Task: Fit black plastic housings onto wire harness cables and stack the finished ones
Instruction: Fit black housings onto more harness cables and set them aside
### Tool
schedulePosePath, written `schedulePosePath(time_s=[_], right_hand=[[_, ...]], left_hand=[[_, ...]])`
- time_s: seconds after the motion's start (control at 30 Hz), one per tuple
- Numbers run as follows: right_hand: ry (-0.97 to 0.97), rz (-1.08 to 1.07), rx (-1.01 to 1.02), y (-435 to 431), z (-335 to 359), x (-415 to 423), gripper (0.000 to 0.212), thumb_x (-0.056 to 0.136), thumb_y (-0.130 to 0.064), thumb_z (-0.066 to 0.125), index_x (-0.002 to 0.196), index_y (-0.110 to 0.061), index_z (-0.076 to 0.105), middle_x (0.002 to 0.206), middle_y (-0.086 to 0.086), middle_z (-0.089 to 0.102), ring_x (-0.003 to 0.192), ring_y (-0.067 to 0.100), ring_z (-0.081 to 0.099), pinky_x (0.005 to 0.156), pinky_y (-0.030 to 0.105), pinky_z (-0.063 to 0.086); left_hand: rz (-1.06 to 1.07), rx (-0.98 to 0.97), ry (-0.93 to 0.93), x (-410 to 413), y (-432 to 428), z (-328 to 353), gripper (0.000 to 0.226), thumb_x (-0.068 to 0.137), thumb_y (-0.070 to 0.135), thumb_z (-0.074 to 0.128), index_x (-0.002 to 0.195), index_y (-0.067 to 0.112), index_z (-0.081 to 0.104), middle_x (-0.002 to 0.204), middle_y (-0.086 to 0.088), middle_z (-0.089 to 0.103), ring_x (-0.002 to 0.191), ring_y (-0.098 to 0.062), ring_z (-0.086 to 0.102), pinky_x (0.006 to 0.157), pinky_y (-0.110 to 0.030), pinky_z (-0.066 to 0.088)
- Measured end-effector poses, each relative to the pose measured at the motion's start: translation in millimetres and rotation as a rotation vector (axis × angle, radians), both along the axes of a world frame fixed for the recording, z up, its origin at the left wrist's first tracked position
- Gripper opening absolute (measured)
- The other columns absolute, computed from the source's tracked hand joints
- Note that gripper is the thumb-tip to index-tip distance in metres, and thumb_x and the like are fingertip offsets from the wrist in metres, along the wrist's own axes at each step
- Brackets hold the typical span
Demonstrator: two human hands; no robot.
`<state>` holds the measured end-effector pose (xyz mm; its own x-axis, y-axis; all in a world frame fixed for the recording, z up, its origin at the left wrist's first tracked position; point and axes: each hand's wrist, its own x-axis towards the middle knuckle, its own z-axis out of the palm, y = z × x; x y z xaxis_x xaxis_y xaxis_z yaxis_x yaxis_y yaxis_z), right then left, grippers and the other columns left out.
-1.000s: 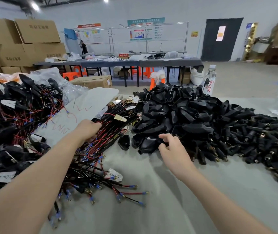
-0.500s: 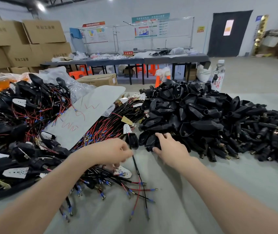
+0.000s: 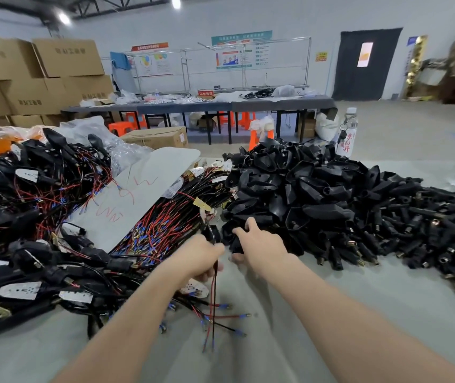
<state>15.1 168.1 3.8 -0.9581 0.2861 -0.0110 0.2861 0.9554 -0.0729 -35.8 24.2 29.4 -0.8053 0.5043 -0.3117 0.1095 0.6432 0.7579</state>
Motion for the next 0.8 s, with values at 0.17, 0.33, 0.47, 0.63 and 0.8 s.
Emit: schedulePosePath(time_s=[0.17,0.33,0.47,0.63,0.8], right_hand=[[-0.030,0.019,-0.007,8,5,7,0.059,0.090,-0.051,0.063,0.131,-0.014,0.042,0.132,0.011,0.029,0.099,0.035,0.057,0.073,0.038,0.040],[-0.007,0.020,-0.143,10,2,30,0.042,0.089,-0.042,0.062,0.118,-0.022,0.039,0.118,0.006,0.036,0.094,0.032,0.051,0.079,0.037,0.041],[0.136,-0.012,-0.354,16,-6,53,0.027,0.090,-0.026,0.061,0.106,-0.023,0.040,0.110,0.005,0.050,0.096,0.029,0.053,0.081,0.033,0.040],[0.393,-0.131,-0.789,35,-14,98,0.040,0.089,-0.026,0.068,0.121,-0.036,0.047,0.108,-0.018,0.059,0.095,0.002,0.057,0.078,0.015,0.042],[0.689,-0.393,-1.287,52,-25,143,0.035,0.096,-0.015,0.061,0.129,-0.025,0.052,0.110,0.007,0.066,0.090,0.023,0.067,0.081,0.029,0.056]], left_hand=[[0.115,0.630,0.007,13,-17,40,0.020,0.101,0.020,0.047,0.088,0.009,0.057,0.059,-0.002,0.063,0.037,-0.009,0.038,0.034,-0.019,0.028],[0.256,1.137,-0.039,37,-22,54,0.016,0.104,0.023,0.048,0.095,0.013,0.057,0.066,0.001,0.063,0.042,-0.008,0.043,0.038,-0.020,0.034],[0.333,1.250,-0.118,55,-15,32,0.024,0.107,0.018,0.042,0.095,0.013,0.062,0.071,-0.001,0.062,0.048,-0.010,0.047,0.043,-0.022,0.040],[0.437,1.365,-0.204,67,-7,5,0.021,0.108,0.019,0.039,0.100,0.014,0.058,0.071,-0.001,0.066,0.052,-0.012,0.055,0.049,-0.025,0.048],[0.460,1.385,-0.242,84,14,-11,0.022,0.108,0.019,0.040,0.097,0.014,0.060,0.075,-0.003,0.066,0.055,-0.014,0.056,0.051,-0.025,0.050]])
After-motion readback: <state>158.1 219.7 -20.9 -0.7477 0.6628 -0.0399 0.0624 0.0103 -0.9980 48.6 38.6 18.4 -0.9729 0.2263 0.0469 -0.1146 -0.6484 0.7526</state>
